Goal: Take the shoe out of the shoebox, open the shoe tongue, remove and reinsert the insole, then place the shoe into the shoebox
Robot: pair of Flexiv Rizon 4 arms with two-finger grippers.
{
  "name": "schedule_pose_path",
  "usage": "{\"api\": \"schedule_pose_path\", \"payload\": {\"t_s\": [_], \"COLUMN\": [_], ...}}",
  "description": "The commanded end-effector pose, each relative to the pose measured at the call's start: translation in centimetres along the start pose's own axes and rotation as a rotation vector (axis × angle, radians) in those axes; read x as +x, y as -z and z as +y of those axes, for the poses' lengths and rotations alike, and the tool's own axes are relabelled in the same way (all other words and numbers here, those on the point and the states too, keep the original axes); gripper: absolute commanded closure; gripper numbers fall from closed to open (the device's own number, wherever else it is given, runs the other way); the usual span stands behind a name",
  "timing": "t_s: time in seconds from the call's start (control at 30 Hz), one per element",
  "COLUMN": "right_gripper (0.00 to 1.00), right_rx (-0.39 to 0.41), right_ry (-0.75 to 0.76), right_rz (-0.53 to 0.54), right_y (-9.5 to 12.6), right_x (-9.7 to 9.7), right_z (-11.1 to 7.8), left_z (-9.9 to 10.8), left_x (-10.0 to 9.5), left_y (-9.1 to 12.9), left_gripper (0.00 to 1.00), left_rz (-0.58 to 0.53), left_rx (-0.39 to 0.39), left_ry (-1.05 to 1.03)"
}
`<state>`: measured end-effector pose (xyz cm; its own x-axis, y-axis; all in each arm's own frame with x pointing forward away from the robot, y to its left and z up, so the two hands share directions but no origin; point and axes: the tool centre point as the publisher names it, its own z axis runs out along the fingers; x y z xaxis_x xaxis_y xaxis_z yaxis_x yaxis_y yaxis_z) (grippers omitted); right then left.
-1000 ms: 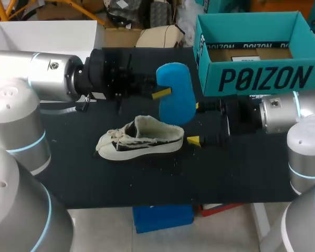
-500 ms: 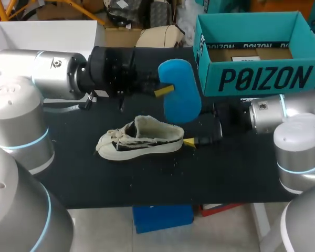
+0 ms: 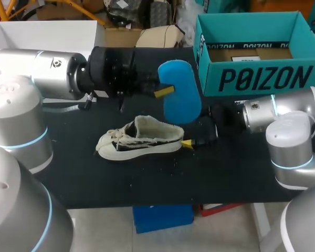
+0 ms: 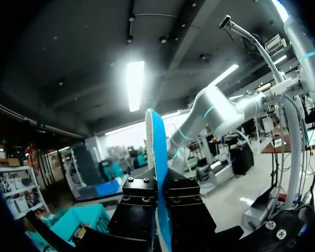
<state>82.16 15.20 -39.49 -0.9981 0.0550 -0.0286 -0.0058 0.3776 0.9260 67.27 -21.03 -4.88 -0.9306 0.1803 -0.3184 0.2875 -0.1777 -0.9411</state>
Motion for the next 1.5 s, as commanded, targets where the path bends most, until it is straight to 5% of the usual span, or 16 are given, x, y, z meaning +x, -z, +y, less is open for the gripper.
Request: {"api": "schedule_pose_path", "payload": {"t_s": [0.03, 0.7, 0.73, 0.77, 0.8, 0.83, 1.5], "right_gripper": [0.0, 0.0, 0.09, 0.56, 0.89, 1.0, 1.0], "right_rx": [-0.004, -0.034, -0.038, -0.041, -0.041, -0.041, -0.049], "right_ry": [-0.009, -0.068, -0.072, -0.076, -0.077, -0.077, -0.124], "right_rz": [0.008, 0.057, 0.06, 0.066, 0.069, 0.07, 0.025], "right_y": [-1.3, -4.3, -4.4, -4.6, -4.7, -4.7, -4.1], "right_x": [-0.8, -0.1, 0.0, 0.1, 0.2, 0.2, 2.4], "right_z": [-0.5, -1.4, -1.4, -1.4, -1.4, -1.5, -2.4], "left_z": [0.0, -0.2, -0.3, -0.4, -0.5, -0.8, -5.0], "left_x": [0.2, -0.2, -0.2, -0.2, -0.2, -0.2, -0.5], "left_y": [0.1, -0.3, -0.4, -0.5, -0.5, -0.7, -2.1], "left_gripper": [1.0, 1.0, 1.0, 1.0, 1.0, 1.0, 1.0], "left_rz": [-0.005, 0.002, 0.003, 0.002, 0.002, 0.0, 0.03], "left_rx": [-0.006, 0.024, 0.041, 0.053, 0.069, 0.112, 0.295], "left_ry": [0.0, -0.004, -0.003, -0.003, -0.001, 0.007, 0.073]}}
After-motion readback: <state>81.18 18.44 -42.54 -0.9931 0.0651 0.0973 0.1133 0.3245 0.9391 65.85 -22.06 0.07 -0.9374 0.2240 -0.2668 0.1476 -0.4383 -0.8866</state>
